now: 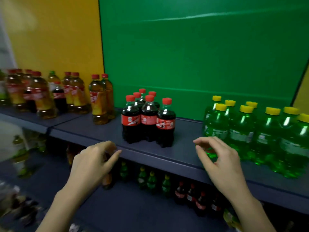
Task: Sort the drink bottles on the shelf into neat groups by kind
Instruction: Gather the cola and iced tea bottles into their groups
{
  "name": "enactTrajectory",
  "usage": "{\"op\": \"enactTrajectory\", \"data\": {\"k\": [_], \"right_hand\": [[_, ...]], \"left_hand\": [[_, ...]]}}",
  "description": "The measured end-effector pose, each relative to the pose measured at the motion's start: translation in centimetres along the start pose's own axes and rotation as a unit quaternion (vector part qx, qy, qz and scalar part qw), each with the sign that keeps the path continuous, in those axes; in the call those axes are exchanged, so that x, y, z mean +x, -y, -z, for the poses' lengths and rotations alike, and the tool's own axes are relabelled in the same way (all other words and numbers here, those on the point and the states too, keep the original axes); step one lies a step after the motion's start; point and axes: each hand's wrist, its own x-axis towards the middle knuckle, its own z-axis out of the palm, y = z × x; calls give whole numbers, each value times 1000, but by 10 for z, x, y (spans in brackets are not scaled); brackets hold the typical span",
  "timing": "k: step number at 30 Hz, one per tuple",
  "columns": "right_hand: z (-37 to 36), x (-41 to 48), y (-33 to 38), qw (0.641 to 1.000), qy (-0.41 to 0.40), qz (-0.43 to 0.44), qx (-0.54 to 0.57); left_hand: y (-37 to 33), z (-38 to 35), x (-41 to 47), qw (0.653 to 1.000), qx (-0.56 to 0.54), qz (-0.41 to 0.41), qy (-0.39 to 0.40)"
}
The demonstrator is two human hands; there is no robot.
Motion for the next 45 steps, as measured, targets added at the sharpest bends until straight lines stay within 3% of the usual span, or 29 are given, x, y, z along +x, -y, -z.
{"op": "enactTrajectory", "data": {"k": [9,14,22,32,37,45], "right_hand": [[-123,-15,65,985,169,32,-4],[-184,-16,109,981,193,14,-7],[-263,2,160,984,175,-21,-22],[-310,85,164,992,102,-54,-48],[-351,143,148,990,32,-135,-19],[-403,200,139,971,10,-237,20]], "left_hand": [[122,48,-59,989,55,131,41],[187,76,-67,987,69,136,47],[271,86,-44,995,54,72,33],[303,64,61,1000,-26,-7,-17],[306,34,126,991,-130,-21,-31],[296,-17,220,972,-228,-50,13]]}}
